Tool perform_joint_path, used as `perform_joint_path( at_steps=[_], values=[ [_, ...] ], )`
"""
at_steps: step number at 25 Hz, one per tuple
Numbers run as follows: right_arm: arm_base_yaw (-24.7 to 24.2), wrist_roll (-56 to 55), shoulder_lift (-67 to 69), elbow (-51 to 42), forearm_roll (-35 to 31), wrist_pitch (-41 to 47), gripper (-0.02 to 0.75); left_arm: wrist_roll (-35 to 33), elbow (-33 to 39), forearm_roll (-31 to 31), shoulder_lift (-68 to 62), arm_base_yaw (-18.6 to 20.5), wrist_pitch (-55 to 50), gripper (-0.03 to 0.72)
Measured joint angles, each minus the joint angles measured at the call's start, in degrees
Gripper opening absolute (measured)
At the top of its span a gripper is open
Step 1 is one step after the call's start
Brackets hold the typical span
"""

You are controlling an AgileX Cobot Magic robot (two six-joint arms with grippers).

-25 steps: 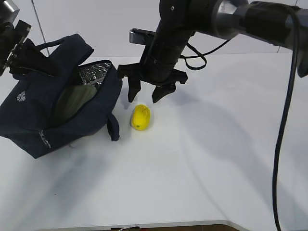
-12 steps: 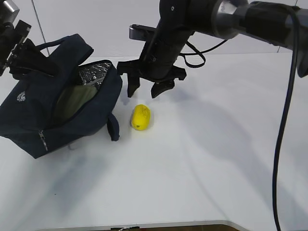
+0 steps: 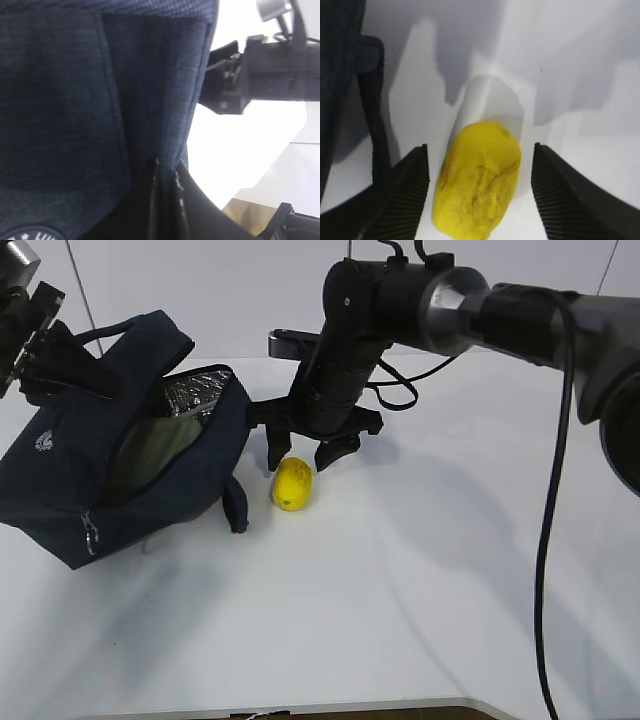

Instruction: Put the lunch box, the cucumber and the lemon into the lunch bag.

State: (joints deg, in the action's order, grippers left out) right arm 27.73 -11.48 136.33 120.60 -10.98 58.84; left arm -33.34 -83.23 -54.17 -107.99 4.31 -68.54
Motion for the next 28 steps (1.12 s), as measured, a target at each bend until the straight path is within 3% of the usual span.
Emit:
perform_joint_path(
  at_steps=[21, 28],
  values=[
    [0.0, 0.0, 1.45, 0.0, -0.5, 1.73, 0.507, 0.0, 0.0, 0.0, 0.0, 0.0, 0.0, -0.015],
    [0.0, 0.0, 1.45, 0.0, -0.59, 1.98, 0.373, 0.0, 0.0, 0.0, 0.0, 0.0, 0.0, -0.015]
  ],
)
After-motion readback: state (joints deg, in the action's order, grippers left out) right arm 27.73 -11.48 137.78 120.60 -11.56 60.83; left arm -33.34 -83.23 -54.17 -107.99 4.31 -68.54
